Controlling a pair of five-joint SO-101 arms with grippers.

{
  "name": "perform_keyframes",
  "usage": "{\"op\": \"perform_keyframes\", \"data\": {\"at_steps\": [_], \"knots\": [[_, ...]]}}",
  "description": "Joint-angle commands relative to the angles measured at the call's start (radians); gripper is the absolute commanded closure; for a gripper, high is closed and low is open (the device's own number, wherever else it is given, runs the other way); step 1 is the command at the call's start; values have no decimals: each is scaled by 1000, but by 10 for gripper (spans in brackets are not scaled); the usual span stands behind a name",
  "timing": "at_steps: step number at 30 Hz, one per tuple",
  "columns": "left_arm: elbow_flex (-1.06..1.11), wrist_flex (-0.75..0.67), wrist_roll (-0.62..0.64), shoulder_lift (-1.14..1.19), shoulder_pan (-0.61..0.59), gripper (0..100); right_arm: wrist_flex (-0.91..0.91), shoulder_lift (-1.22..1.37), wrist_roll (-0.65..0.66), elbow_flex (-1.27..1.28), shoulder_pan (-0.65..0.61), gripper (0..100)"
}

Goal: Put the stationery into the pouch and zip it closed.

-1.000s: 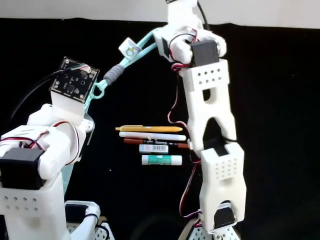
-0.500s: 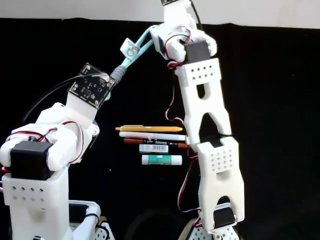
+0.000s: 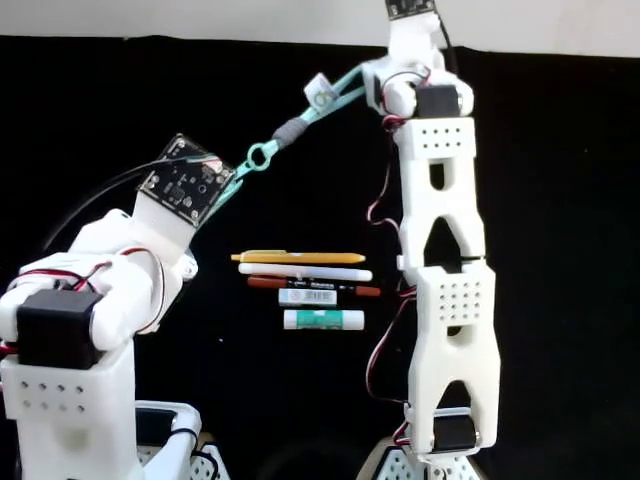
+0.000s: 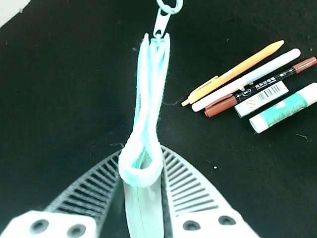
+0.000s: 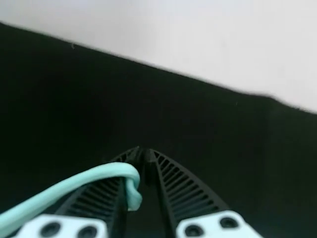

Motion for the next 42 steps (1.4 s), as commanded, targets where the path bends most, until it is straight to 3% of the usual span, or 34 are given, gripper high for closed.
{"op": "perform_keyframes", "data": {"at_steps": [1,8,10,16,18,25,31,37,42], "knots": [[2,31,-2,-12,-31,993,-33,-16,0,-16,108,991],[1,28,-2,-12,-31,993,31,-70,-38,-16,47,961],[-25,28,2,-12,-31,993,91,-101,-38,-16,13,870],[-171,28,31,-12,-25,993,300,-249,-34,-16,-93,450],[-203,28,54,-7,-21,993,355,-294,-34,-16,-113,377],[-223,21,95,-10,82,993,533,-464,-38,-16,-133,361],[-225,-51,126,-10,90,993,680,-607,-34,-12,-191,361],[-225,-77,149,-5,216,993,684,-673,-34,-5,-191,361],[-223,-110,181,-2,334,993,684,-667,-34,18,-113,361]]}}
